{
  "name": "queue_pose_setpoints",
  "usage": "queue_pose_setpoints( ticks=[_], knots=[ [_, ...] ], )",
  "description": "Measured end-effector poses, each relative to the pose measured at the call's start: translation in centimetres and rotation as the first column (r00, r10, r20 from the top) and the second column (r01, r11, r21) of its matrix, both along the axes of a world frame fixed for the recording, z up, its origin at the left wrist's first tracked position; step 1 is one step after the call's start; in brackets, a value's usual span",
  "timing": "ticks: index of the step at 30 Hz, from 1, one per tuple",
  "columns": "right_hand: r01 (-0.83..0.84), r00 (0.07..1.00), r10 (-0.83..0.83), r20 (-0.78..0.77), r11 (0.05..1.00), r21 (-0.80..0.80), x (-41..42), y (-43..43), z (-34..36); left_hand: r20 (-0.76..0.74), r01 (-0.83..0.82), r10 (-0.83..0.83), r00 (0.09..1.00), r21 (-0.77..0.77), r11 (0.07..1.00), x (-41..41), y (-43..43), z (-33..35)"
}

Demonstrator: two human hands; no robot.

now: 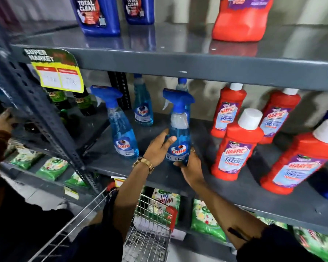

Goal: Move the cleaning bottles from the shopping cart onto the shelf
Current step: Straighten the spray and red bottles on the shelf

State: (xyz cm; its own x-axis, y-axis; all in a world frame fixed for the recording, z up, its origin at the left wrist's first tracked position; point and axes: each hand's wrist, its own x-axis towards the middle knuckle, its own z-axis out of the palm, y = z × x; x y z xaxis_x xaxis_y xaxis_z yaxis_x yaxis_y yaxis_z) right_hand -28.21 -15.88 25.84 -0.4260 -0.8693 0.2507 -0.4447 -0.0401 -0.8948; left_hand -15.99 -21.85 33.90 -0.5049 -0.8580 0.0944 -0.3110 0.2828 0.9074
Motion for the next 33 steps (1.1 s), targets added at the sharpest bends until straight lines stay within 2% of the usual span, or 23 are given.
queue_pose_setpoints(
  ticks=[7,10,12,13,15,17,18,20,23,26,33],
  knots=[
    [-0.03,0.999,0.029,0.046,0.999,0.019,0.6,2.0,0.0,0.045,-0.093,0.092,0.995,0.018,0.996,0.6,-0.1,-1.8],
    [0.006,0.998,-0.005,0.06,1.0,-0.011,0.3,5.3,-0.1,-0.005,-0.119,0.12,0.993,0.058,0.991,0.8,1.0,-3.9],
    [0.167,0.981,-0.155,0.121,0.982,-0.094,-0.1,8.6,-0.7,-0.08,-0.204,0.214,0.974,0.114,0.972,0.6,2.5,-5.7],
    [0.299,0.945,-0.272,0.182,0.944,-0.139,-0.3,10.0,-0.8,-0.104,-0.246,0.26,0.96,0.129,0.961,0.3,3.0,-6.4],
    [0.551,0.825,-0.499,0.264,0.813,-0.186,-1.2,11.6,-0.3,-0.103,-0.337,0.345,0.933,0.092,0.937,-0.8,3.7,-7.2],
    [0.696,0.714,-0.657,0.241,0.702,-0.147,-2.4,11.5,0.5,-0.055,-0.426,0.425,0.904,-0.005,0.905,-2.5,4.2,-7.3],
    [0.709,0.702,-0.686,0.188,0.698,-0.101,-3.2,11.0,0.8,-0.021,-0.475,0.475,0.88,-0.034,0.879,-3.3,4.6,-7.3],
    [0.647,0.756,-0.639,0.141,0.763,-0.015,-4.3,9.6,1.1,0.033,-0.554,0.556,0.831,-0.059,0.831,-4.4,5.2,-7.2],
    [0.552,0.817,-0.538,0.208,0.834,-0.009,-5.1,8.0,0.9,0.067,-0.581,0.59,0.804,-0.121,0.805,-5.1,5.3,-7.6],
    [0.595,0.786,-0.582,0.206,0.804,0.004,-5.6,6.9,0.3,0.077,-0.588,0.599,0.797,-0.129,0.798,-5.4,5.4,-7.5],
    [0.574,0.801,-0.568,0.187,0.818,0.025,-5.7,6.2,-0.3,0.062,-0.593,0.607,0.792,-0.16,0.79,-5.4,5.5,-7.6]
  ],
)
